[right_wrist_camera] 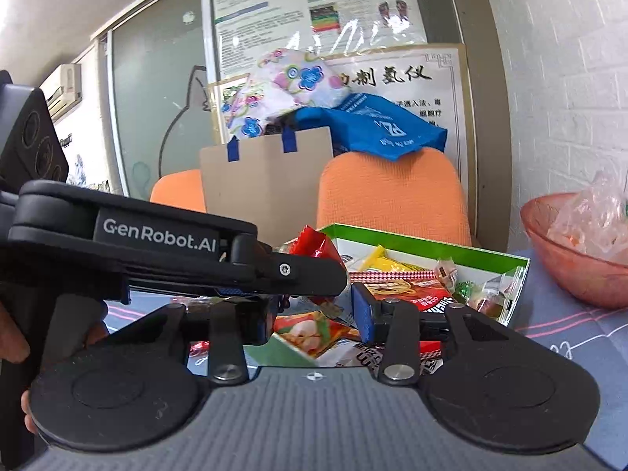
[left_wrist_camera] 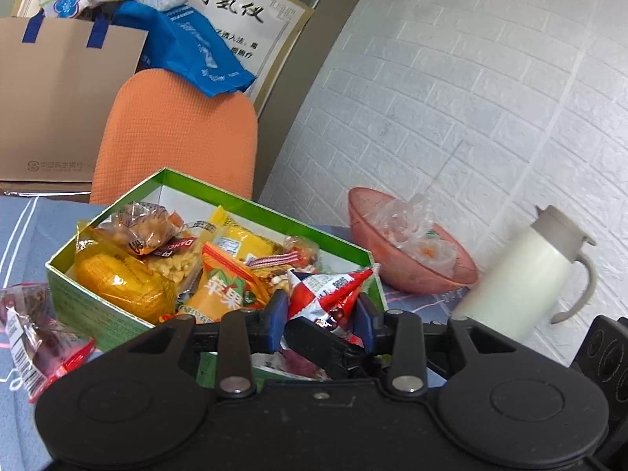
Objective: Organize snacks
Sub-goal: 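Carry the red-white snacks into the green box and open both grippers, then grasp a clear bag of dark dates with the left gripper while the right grasps another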
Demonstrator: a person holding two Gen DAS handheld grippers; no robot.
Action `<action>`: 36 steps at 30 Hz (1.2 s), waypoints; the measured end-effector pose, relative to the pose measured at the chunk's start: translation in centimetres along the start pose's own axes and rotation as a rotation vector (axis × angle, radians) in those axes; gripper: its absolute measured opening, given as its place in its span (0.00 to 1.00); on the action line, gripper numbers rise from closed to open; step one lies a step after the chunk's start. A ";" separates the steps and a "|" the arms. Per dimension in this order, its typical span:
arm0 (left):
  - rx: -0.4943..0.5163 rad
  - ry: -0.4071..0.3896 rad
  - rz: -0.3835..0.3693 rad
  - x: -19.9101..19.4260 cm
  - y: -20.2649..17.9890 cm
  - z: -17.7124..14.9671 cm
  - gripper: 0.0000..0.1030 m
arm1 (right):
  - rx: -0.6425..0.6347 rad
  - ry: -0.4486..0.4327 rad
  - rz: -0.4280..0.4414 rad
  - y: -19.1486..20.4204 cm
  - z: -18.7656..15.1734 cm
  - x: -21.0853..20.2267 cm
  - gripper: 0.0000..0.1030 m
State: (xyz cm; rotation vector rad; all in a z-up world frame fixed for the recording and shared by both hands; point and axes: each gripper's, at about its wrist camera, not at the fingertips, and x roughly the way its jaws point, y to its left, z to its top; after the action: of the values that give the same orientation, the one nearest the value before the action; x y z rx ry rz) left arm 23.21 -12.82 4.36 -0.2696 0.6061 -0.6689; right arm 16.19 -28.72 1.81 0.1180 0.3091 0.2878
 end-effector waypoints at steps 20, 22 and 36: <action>-0.110 -0.158 0.273 -7.4 6.8 -3.4 1.00 | -0.064 -0.005 -0.057 1.5 -2.4 -1.2 1.00; -0.165 -0.161 0.337 -7.7 8.8 -3.5 1.00 | -0.064 0.014 -0.033 2.3 -2.6 -1.5 1.00; -0.379 -0.081 0.371 -5.5 15.9 -2.7 0.91 | -0.076 0.099 0.016 5.6 -4.2 -2.4 1.00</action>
State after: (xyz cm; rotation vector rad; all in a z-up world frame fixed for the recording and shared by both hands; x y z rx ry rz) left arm 26.08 2.69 -2.07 -0.5198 0.6815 -0.1807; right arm 11.17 -23.75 -0.63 0.0314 0.3954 0.3214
